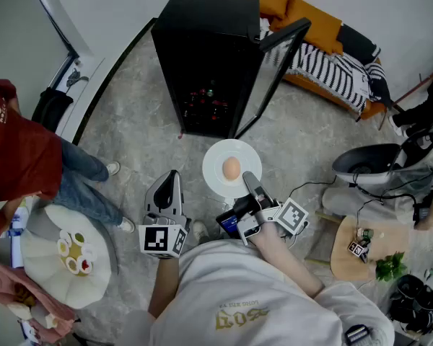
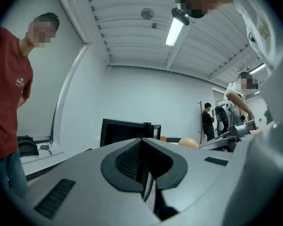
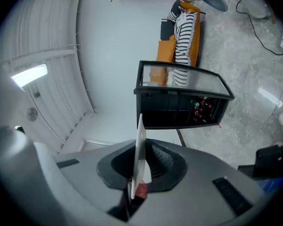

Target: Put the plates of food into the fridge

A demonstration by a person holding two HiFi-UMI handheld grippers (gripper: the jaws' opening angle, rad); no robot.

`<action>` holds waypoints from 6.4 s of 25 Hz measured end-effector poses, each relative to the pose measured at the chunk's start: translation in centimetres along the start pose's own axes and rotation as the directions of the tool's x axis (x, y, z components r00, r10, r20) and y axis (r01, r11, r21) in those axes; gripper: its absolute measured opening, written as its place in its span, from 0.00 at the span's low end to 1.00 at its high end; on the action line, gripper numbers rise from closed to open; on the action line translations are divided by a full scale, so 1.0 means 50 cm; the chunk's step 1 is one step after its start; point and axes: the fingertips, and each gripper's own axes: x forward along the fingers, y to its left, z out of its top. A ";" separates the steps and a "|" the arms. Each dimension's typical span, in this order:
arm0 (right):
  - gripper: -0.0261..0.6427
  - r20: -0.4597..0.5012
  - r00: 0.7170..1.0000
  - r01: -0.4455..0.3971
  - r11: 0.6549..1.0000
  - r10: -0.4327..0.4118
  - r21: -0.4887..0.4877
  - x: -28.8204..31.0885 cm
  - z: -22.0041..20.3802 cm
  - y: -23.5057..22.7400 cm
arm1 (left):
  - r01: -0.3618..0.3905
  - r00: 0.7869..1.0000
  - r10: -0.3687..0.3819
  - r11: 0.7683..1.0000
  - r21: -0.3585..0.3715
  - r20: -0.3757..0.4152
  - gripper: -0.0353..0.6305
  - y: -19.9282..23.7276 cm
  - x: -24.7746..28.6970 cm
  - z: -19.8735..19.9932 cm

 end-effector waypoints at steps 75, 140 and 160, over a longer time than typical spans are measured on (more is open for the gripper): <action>0.08 0.000 0.999 -0.053 0.997 0.054 -0.052 0.569 0.125 -0.041 | 0.028 0.999 -0.027 0.999 0.026 -0.044 0.06 0.343 0.479 -0.032; 0.08 -0.197 0.980 -0.006 0.998 -0.005 -0.056 0.740 0.155 -0.380 | -0.101 0.985 0.103 0.995 0.022 -0.139 0.06 0.373 0.596 -0.402; 0.08 -0.184 0.983 -0.024 0.999 0.015 -0.048 0.776 0.164 -0.424 | -0.104 0.981 0.100 0.994 -0.015 -0.167 0.06 0.357 0.607 -0.481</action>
